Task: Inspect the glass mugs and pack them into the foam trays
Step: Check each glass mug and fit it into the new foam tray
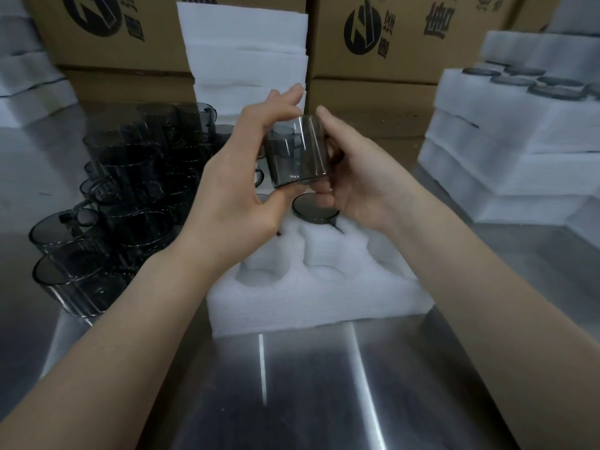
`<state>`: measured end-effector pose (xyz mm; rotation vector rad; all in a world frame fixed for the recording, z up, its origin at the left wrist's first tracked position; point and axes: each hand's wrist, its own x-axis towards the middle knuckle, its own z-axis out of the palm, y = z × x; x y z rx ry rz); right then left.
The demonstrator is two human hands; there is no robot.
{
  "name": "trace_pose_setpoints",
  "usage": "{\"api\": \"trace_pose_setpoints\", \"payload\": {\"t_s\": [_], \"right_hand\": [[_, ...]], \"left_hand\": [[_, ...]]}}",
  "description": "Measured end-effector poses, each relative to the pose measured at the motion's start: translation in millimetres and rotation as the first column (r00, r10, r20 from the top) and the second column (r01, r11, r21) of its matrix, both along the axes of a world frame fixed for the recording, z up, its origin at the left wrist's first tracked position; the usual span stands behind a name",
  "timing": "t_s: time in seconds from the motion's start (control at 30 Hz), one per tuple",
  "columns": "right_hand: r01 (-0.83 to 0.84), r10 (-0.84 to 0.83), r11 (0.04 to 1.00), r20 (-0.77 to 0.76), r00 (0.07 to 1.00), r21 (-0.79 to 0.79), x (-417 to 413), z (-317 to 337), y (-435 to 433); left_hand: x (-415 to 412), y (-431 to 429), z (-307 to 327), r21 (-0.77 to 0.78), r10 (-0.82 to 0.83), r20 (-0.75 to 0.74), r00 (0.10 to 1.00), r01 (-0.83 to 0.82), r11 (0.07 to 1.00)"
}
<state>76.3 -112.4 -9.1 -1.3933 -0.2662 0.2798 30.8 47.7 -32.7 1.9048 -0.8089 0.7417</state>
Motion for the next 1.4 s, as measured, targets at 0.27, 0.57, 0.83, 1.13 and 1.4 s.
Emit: {"api": "trace_pose_setpoints", "payload": {"t_s": [0.27,0.57,0.83,1.13,1.4], "right_hand": [[-0.07,0.09,0.974,-0.084,0.992,0.215,-4.6,2.9,3.3],[-0.255,0.291,0.9,-0.053,0.955,0.353,-4.4,4.0,0.9],[-0.223,0.243,0.875,0.009,0.97,0.43,-9.4,6.5,2.7],[-0.146,0.153,0.966,-0.014,0.988,0.212,-9.1,7.2,0.3],[-0.274,0.278,0.96,-0.085,0.957,0.06,-14.0,9.1,5.8]], "left_hand": [[0.5,-0.8,-0.8,-0.012,0.051,0.002,0.999,-0.051,0.999],[2.4,1.0,-1.6,-0.153,0.017,-0.066,0.998,-0.027,0.988],[3.3,0.3,-1.7,-0.262,-0.077,-0.192,0.978,0.024,0.965],[-2.9,-0.5,0.8,-0.004,0.263,0.07,0.962,-0.263,0.965],[-1.9,0.1,4.2,-0.152,0.293,0.07,0.953,-0.28,0.948]]}}
